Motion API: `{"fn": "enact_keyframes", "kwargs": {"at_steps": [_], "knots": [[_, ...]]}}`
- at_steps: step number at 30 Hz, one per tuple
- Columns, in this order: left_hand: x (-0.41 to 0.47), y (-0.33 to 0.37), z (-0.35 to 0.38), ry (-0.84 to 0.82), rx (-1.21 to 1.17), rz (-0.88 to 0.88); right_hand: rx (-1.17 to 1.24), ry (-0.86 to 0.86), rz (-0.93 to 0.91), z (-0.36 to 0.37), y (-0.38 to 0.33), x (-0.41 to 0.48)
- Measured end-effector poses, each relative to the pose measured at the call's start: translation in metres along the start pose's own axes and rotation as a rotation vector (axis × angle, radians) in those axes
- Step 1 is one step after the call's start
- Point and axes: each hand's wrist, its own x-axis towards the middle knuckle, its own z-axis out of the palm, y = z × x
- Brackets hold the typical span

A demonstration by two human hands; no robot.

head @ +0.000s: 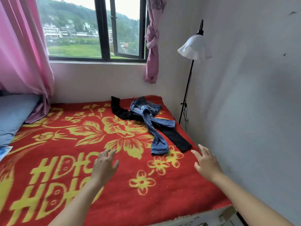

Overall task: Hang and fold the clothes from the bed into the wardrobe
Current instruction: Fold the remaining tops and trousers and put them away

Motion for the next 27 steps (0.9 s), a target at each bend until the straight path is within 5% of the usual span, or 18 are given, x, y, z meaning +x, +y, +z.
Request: {"fn": "enact_keyframes", "kwargs": {"at_steps": [14, 27], "knots": [[0.167, 0.036, 0.098, -0.224, 0.161, -0.285, 0.286, -0.314, -0.094, 0.127, 0.026, 0.241], [0.232, 0.02, 0.193, -0.504, 0.178, -0.411, 0.271, -0.714, -0.064, 0.243, 0.011, 0.299]]}}
